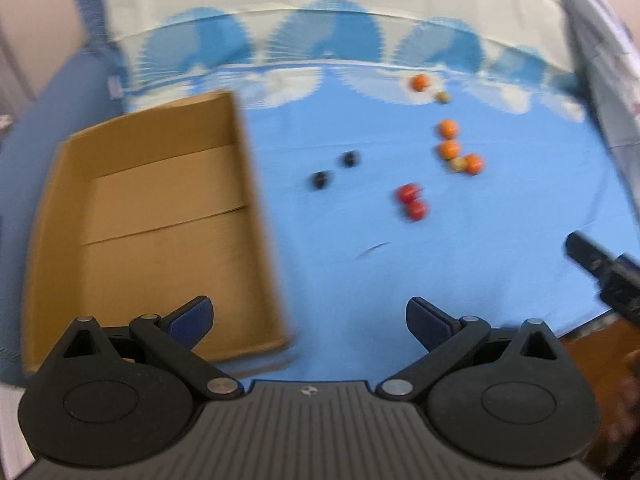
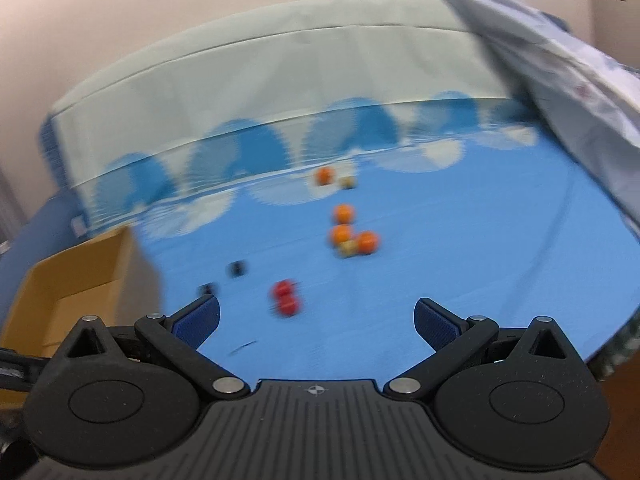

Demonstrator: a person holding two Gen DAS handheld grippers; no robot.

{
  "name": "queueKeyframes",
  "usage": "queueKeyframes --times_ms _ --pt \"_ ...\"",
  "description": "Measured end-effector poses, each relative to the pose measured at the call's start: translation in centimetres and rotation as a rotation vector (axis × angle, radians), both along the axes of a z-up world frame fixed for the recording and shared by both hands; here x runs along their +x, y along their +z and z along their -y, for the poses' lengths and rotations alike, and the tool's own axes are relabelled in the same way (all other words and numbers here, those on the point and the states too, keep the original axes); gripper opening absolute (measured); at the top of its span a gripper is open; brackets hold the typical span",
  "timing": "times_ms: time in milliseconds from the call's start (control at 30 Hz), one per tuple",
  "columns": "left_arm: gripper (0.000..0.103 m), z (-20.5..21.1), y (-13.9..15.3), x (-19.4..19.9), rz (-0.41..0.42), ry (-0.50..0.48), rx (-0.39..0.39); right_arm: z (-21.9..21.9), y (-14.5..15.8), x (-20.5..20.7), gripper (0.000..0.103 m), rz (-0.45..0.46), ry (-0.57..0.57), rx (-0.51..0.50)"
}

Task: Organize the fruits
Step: 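Grasp a red tomato with the left tool while the right tool grasps a tangerine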

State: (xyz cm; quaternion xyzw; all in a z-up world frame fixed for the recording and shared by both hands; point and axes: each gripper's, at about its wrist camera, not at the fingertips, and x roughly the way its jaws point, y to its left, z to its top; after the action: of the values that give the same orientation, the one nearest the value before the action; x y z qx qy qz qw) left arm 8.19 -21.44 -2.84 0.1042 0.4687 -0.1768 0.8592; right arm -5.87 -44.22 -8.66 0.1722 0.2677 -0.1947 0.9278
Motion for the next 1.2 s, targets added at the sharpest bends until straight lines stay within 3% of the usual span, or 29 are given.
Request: queueKeyframes --times_ms 100,167,300,433,667,800,900,1033,1133,1167,1200 --pt "0.103 4.0 -0.9 2.2 -0.022 -0.028 -0.057 3.6 -1.3 0.9 0.103 -0.018 -0.057 -0.022" --pt "0.103 6.9 -2.2 4.0 -0.044 -0.046 -0.044 5.6 -2.1 2.2 0.103 -0.027 -0.071 -0.040" --pt "0.103 12.1 -7.0 8.2 -0.169 -0.076 -0.013 9.3 -4.9 5.5 0.103 -0.061 -0.070 -0.075" --pt "0.103 14.6 -12.5 11.7 -0.269 -0.010 -0.021 12.3 -8.6 10.1 0.102 -0.130 -0.034 -0.109" --pt "0.103 17.7 -19.0 16.2 -0.326 0.053 0.006 16.0 -14.4 17.6 0.102 -0.173 0.061 -0.094" --pt "0.103 18.3 -20.9 17.6 -0.369 0.088 0.035 16.6 -16.8 21.7 0.102 -0.213 0.110 -0.132" --pt "0.103 18.5 -20.7 17.6 -0.346 0.084 0.029 16.4 -18.4 24.2 0.102 -0.239 0.137 -0.192" --pt "0.102 18.4 -20.5 17.0 -0.316 0.046 0.031 16.3 -19.0 25.1 0.102 -0.193 0.137 -0.191" --pt "0.090 18.2 -20.1 16.7 -0.281 0.066 0.040 16.2 -19.0 25.3 0.102 -0.184 0.132 -0.202" --pt "0.077 18.2 -19.8 16.6 -0.269 0.062 0.034 16.1 -18.9 25.3 0.096 -0.186 0.137 -0.211" --pt "0.053 18.1 -19.4 16.4 -0.255 0.042 0.016 15.9 -18.7 25.2 0.088 -0.184 0.150 -0.216"
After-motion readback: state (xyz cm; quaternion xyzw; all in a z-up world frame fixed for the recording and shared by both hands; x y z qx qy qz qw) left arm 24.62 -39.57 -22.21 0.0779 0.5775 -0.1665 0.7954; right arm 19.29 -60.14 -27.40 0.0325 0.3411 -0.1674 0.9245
